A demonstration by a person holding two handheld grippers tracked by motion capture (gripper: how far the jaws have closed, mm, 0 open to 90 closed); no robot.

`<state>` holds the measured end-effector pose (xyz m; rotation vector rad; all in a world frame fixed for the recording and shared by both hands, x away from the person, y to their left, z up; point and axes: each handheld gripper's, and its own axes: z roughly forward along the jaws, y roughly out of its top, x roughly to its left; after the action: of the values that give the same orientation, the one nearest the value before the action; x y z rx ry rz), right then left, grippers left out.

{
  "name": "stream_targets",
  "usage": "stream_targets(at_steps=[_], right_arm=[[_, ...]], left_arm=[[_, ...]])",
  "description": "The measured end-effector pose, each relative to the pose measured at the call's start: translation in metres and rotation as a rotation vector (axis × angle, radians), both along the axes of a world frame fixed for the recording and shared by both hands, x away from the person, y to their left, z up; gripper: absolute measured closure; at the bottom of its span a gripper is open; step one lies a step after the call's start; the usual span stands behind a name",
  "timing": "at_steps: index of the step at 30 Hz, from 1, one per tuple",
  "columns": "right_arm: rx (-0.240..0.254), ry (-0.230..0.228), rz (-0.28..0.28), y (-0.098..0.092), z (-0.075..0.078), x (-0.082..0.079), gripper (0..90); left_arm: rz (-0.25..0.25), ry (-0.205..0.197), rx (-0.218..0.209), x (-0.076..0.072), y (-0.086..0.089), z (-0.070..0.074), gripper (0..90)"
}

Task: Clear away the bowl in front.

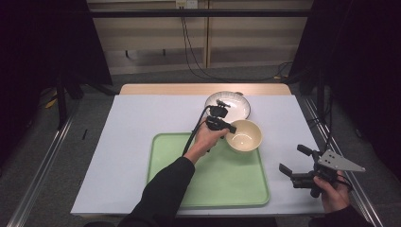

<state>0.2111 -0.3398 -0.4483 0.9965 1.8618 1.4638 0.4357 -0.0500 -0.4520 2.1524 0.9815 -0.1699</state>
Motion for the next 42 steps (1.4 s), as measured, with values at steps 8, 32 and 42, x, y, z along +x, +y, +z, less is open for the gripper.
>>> stream_targets(at_steps=[8,32,42], right_arm=[[0.003,-0.002,0.0,-0.0002,0.0002,-0.0002,0.2],[0.001,0.001,0.003,0.0001,0.0,0.0003,0.2],[0.002,0.0,0.002,-0.0005,0.0002,0.0,0.2]], left_arm=[[0.01,0.019,0.011,0.0026,-0.0025,-0.0045,81.8],[0.022,0.014,0.024,0.0055,-0.0083,-0.0066,80.4],[0.012,-0.025,0.039,0.0058,-0.0064,-0.008,68.7]])
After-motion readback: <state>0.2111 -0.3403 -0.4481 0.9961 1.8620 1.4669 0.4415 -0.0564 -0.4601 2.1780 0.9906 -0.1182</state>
